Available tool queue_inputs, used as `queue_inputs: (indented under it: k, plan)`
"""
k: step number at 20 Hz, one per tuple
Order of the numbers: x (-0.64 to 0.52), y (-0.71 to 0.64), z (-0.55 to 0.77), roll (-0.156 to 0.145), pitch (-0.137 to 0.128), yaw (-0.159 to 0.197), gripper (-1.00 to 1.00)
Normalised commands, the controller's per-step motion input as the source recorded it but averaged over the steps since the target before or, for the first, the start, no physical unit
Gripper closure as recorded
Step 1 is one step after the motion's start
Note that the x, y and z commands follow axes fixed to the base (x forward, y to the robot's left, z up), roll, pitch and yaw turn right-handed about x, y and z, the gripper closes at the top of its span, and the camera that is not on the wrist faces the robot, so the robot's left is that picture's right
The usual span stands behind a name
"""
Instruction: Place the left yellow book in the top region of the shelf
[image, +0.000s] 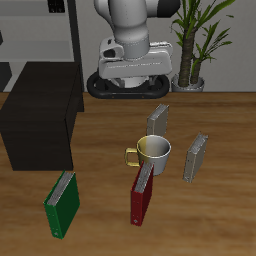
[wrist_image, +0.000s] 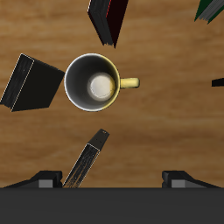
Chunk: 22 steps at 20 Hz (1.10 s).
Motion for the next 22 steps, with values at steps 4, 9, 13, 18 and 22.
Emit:
queue_inputs:
  k: [4,9,13,18,22]
  plan:
    - [0.11,0.37,0.05,0.053,0.001,0.004,-1.0]
    - [0.08,0.26,-0.03,0.028,0.009,0.013,-1.0]
    - [0.16,0.32,-0.05,0.011,0.0,-0.016,-1.0]
    - [0.3,0.31,-0.06,-0.027,-0.038,-0.01,-1.0]
    - [0.17,0.21,-0.05,-0.049,-0.034,-0.002,-1.0]
